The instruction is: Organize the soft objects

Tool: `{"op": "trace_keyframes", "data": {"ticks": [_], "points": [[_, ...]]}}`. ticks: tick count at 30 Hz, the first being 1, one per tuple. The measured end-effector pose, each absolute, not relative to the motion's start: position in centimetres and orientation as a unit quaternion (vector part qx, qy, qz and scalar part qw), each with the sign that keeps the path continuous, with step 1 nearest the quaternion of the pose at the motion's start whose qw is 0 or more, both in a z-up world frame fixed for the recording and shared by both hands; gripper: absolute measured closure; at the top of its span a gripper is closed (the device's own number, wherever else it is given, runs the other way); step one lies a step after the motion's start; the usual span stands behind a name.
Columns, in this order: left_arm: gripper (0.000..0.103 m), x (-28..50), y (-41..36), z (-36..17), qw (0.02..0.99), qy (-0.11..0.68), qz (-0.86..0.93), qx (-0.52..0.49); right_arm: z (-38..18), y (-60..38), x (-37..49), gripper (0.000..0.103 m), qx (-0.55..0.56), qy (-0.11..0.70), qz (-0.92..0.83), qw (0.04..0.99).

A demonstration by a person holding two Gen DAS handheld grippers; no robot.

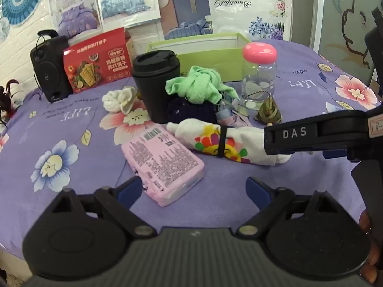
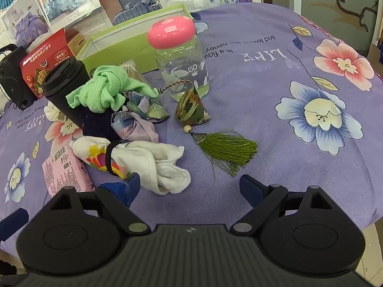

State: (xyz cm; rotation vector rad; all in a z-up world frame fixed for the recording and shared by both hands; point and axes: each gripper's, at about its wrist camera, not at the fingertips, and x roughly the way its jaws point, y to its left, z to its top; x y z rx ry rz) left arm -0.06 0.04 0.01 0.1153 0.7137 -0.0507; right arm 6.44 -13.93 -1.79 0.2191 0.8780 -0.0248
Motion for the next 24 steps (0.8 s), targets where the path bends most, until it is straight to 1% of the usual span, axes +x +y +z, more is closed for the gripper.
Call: {"op": "trace_keyframes", "data": {"ticks": [24], "points": [[0.011,0.38,0.06,-0.6,0.929,0.366,-0.025,0.056,-1.91,-14.02,6.6,0.026,0.112,0.427,-0.009,0.897]]}}
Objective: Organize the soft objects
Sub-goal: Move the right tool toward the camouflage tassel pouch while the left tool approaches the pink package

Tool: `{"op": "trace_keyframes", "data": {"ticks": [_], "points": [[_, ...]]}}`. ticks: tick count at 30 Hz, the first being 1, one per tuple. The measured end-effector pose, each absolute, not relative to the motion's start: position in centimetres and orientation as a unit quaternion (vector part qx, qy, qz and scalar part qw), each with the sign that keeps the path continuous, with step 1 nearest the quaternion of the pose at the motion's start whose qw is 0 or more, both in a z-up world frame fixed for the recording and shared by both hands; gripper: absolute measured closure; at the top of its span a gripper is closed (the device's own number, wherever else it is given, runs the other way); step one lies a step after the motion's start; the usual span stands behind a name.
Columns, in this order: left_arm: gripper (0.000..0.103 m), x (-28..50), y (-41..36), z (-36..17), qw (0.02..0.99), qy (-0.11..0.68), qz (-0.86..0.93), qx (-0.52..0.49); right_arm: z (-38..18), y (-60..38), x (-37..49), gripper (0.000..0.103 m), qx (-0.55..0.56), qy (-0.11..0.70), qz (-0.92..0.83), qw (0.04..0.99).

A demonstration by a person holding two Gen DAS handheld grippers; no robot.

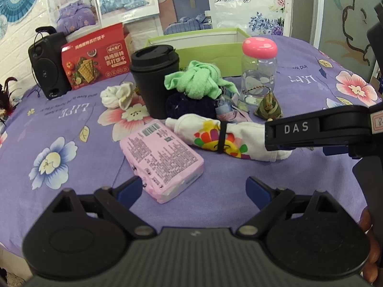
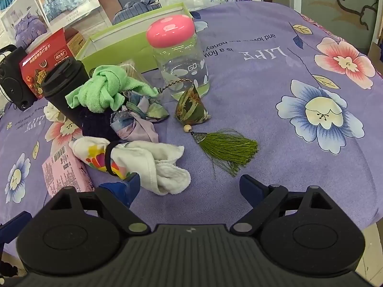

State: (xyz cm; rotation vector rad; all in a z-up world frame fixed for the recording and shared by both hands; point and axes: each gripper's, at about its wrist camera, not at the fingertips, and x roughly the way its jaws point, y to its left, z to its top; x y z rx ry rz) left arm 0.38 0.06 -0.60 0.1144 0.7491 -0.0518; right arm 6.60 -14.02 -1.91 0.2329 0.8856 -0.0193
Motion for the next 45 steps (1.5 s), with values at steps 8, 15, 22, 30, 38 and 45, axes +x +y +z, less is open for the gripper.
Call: {"op": "trace_keyframes", "data": {"ticks": [8,15,22,30,38,45], "points": [[0.011,0.4,0.2,-0.5,0.928,0.367,-0.026,0.054,-1.9,-14.0,6.6,0.026,0.113,0.427,-0.01,0.897],[0.011,0.4,1.6,-0.2,0.928,0.368,-0.017,0.051,-1.4,-14.7,6.2,0.026,0.123,0.409,-0.001,0.904],[0.011,0.4,6.9,0.3,0.926,0.373,0.036,0.051,-1.3,-16.3,5.0,0.026,0.127,0.376,0.017,0.918],[0.011,2.3,9.0,1.2,0.924,0.381,0.028,0.029,-2.4,-12.0,7.1,0.026,0.073,0.382,0.087,0.917],[0.011,6.8,4.3,0.1,0.917,0.396,-0.04,0.029,-2.4,-15.0,8.9,0.026,0.129,0.374,0.061,0.916],[0.011,9.1,5.5,-3.1,0.9,0.434,-0.012,0.026,-3.1,-17.3,9.5,0.026,0.144,0.386,0.034,0.911]]}}
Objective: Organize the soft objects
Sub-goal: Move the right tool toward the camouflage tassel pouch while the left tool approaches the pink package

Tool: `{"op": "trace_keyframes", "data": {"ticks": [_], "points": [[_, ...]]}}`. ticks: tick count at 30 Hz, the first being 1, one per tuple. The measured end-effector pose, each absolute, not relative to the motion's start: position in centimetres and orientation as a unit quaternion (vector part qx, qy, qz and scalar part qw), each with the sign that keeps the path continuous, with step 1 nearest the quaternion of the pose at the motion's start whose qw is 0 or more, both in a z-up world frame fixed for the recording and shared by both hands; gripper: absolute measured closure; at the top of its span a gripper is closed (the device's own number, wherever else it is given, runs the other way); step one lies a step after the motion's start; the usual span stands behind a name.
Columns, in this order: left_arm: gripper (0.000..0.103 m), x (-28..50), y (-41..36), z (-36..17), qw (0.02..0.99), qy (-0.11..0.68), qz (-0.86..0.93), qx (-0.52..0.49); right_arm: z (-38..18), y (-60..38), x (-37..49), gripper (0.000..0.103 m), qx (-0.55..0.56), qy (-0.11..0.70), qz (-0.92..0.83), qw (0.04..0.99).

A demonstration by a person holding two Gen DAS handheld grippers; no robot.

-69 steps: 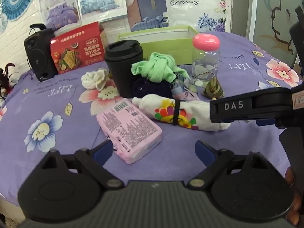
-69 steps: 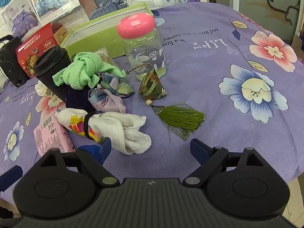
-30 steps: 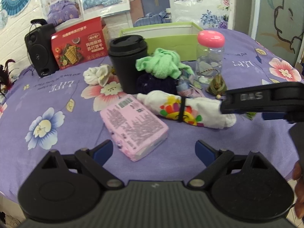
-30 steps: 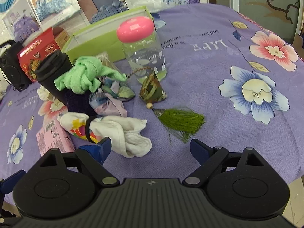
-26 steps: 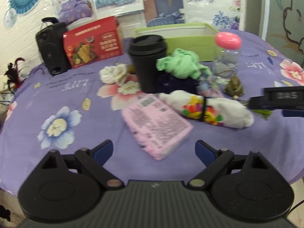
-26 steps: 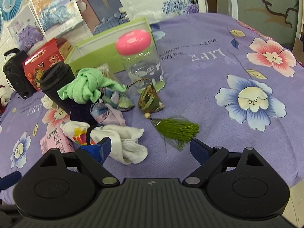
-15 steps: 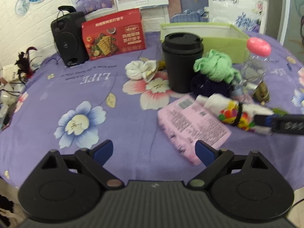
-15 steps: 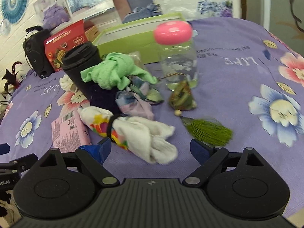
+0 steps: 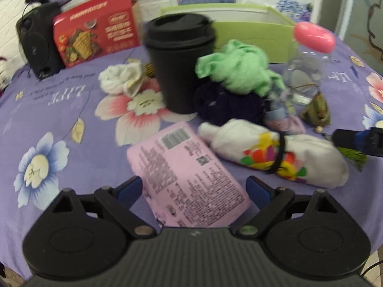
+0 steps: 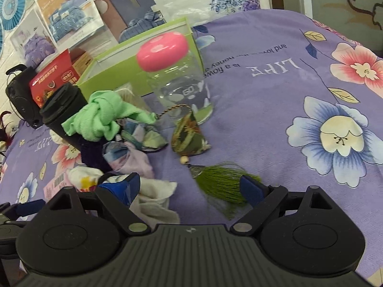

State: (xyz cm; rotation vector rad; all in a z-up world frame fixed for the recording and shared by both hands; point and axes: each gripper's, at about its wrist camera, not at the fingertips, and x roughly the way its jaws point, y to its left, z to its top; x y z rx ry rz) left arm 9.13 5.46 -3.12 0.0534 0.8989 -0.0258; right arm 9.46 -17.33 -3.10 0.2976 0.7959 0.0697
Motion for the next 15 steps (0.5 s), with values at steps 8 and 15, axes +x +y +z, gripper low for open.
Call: {"op": "trace_keyframes", "data": {"ticks": [8,15], "points": [[0.011,9.3,11.7,-3.5,0.893,0.448,0.05,-0.009,-3.7,-17.8,11.2,0.026,0.142,0.388,0.039,0.91],[0.011,9.3,10.4,-2.3,0.903,0.427,0.045,0.001,-5.0,-16.2,17.1,0.025,0.079,0.416,0.015,0.906]]}}
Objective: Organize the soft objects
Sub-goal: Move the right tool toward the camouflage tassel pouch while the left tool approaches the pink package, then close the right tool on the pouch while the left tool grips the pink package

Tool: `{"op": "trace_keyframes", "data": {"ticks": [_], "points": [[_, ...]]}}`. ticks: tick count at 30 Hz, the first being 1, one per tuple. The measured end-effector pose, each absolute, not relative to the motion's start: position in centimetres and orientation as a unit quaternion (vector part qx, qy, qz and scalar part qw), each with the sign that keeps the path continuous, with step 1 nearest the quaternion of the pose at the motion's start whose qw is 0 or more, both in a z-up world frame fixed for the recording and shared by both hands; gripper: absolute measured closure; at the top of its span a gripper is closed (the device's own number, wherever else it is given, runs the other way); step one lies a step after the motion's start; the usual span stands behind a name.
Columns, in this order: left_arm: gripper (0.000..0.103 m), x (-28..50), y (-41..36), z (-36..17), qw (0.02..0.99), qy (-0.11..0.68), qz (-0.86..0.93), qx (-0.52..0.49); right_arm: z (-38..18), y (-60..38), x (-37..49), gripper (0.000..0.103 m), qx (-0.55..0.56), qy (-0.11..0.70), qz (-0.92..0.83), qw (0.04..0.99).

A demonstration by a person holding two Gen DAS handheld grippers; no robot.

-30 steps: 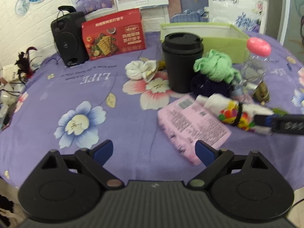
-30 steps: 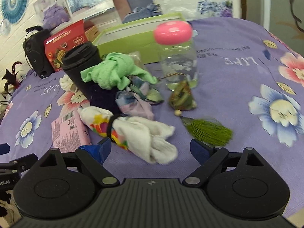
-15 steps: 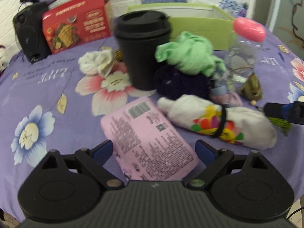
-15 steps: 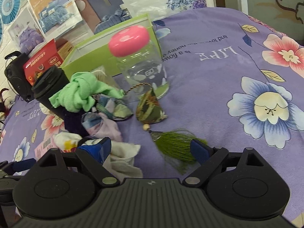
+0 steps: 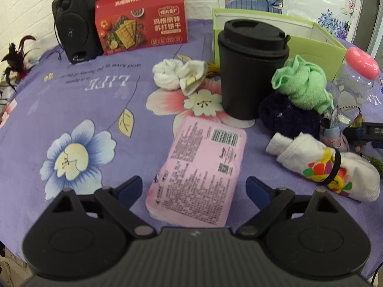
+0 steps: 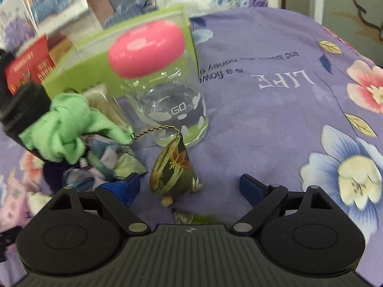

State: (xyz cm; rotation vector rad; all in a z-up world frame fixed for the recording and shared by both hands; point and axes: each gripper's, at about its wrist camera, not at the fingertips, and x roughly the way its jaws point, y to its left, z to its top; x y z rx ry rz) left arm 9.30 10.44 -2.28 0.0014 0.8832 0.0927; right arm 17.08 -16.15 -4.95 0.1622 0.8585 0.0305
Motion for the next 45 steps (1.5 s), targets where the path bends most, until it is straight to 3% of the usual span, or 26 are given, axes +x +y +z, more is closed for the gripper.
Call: {"op": "trace_keyframes", "data": {"ticks": [9,27,45], "points": [[0.011,8.7,12.2,-1.3,0.907,0.418,0.055,-0.006,-4.8,-20.8,16.1,0.026,0.026,0.414,-0.072,0.907],[0.011,12.0,10.4,-4.6,0.896,0.44,-0.031,0.056,-3.9,-22.6,10.7,0.026,0.113,0.389,-0.034,0.914],[0.011,12.4,11.3,-5.5,0.894,0.445,-0.034,0.03,-6.5,-20.9,14.3,0.019,0.016,0.37,-0.059,0.927]]}}
